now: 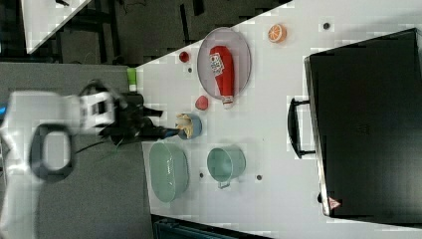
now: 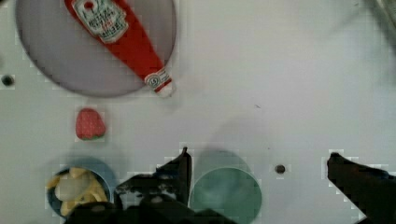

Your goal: Pick ketchup from plate and place it on table.

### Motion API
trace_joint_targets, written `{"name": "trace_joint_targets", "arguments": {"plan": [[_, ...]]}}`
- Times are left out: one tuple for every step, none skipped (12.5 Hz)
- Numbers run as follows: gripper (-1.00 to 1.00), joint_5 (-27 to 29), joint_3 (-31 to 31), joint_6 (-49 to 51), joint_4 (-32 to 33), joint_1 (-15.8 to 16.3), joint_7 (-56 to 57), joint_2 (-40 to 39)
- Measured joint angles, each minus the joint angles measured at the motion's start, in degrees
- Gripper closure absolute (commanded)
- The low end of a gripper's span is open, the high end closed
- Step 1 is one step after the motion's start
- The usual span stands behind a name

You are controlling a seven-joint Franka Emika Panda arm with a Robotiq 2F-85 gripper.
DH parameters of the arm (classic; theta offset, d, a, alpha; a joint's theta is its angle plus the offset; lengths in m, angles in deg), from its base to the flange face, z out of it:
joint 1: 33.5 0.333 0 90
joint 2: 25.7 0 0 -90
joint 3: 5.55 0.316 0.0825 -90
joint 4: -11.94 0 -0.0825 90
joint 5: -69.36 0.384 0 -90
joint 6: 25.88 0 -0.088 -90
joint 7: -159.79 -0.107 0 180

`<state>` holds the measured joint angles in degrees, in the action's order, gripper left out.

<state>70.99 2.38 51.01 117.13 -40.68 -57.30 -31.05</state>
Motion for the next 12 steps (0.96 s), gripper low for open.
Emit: {"name": "trace_joint_targets", "arguments": {"plan": [[-1.0,0.07,0.63,-1.32,0.17,0.09,1.93,-2.65],[-1.0,0.05,0.73,-1.78,0.39,0.59,4.33,-4.83],[-1.0,0.16,1.04,-2.69,0.39,0.77,6.75,-6.79],[-1.0,0.22,1.34,-4.25,0.34,0.9,8.92,-8.39],[-1.0,0.09,1.45,-6.36,0.34,1.17,11.41,-9.69],[-1.0,-0.15,1.55,-8.68,0.22,1.32,14.02,-10.85],[-1.0,-0.48,1.55,-11.51,0.11,1.48,16.39,-12.06],[-1.0,-0.02,1.61,-14.14,0.06,1.52,18.39,-13.32],[-1.0,-0.1,1.58,-15.41,-0.34,1.59,20.4,-14.65],[-1.0,-0.32,1.53,-16.85,-0.73,1.57,21.77,-16.0],[-1.0,-0.89,1.41,-19.0,-1.45,1.65,22.86,-17.59],[-1.0,-2.54,1.06,-21.13,-2.74,1.99,23.4,-19.6]]}}
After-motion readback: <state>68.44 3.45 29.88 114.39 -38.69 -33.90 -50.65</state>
